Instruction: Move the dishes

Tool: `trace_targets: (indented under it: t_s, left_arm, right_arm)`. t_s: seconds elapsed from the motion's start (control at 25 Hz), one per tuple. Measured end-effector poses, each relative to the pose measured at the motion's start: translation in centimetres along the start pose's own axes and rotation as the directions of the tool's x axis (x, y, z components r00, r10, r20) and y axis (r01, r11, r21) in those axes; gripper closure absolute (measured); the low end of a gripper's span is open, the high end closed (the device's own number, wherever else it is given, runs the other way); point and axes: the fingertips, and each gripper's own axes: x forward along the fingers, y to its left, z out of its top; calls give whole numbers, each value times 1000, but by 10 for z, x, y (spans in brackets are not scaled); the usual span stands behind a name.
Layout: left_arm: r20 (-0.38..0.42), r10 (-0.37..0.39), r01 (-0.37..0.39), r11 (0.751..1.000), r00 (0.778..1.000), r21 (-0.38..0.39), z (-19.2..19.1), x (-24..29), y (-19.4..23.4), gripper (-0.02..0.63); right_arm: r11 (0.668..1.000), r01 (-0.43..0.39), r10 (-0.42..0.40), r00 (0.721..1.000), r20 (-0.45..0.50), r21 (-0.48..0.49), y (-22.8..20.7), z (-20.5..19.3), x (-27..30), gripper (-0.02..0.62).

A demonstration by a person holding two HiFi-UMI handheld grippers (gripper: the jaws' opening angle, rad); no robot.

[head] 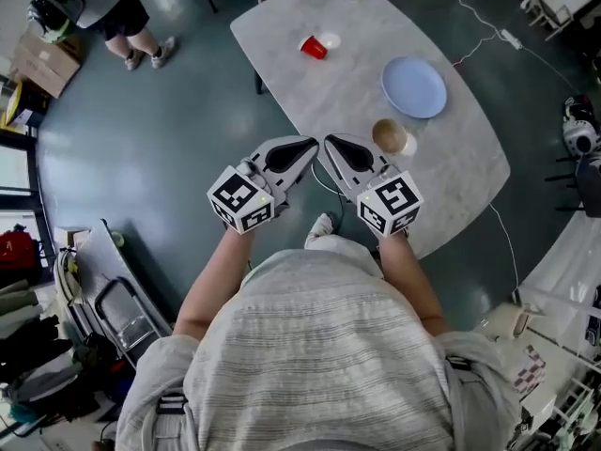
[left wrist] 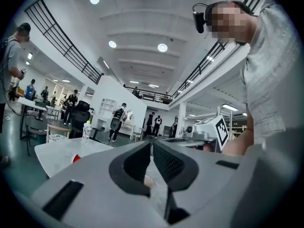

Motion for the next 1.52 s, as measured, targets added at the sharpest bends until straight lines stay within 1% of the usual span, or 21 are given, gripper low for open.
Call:
trace_targets:
  t_s: [0.2,0.28,0.36,0.48,0.6,0.72,0.84,0.96,1.12,1.24,1.32,1.44,1.52]
  left_arm:
    - [-19,-73,73,997,997,4,7,33,37,572]
    - [-26,-105,105,994,994,2,7,49,45,572]
    - [-41,-155,155,988,987,2,5,67,49,572]
    - [-65,-252,253,968,965,-1,0,99,57,572]
    - [-93,-346,347,938,933,-8,-2,131,74,572]
    - [-124,-450,452,892,884,-12,0,162,90,572]
    - [-172,-536,543,840,826,-10,-2,193,108,572]
    - [-214,-614,624,781,760,-26,-8,217,125,572]
    - [-261,-698,712,700,666,-54,-19,244,148,572]
    - [-284,-742,756,650,607,-78,-29,254,155,572]
    - [-295,-766,780,619,572,-93,-35,258,155,572]
    - [-304,-794,807,579,527,-112,-40,264,149,572]
    - [-310,-809,822,555,500,-124,-44,265,140,572]
  right_arm:
    - [997,75,-75,997,-1,-1,-40,3,19,577]
    - [995,103,-103,995,-11,-5,-55,4,19,577]
    - [990,142,-142,990,-21,-5,-71,3,17,577]
    - [972,233,-233,972,-32,-2,-98,-2,12,577]
    - [943,333,-333,942,-44,5,-128,-5,15,577]
    - [891,454,-452,891,-43,21,-163,1,17,577]
    - [829,557,-556,831,-35,48,-198,9,17,577]
    - [765,640,-638,769,-47,69,-222,9,21,576]
    - [659,746,-742,666,-78,101,-251,-1,27,575]
    - [581,804,-797,593,-112,127,-258,-13,23,575]
    - [536,832,-822,553,-133,142,-258,-20,20,575]
    - [482,864,-852,501,-153,147,-256,-26,10,575]
    - [457,877,-862,478,-170,149,-250,-30,2,575]
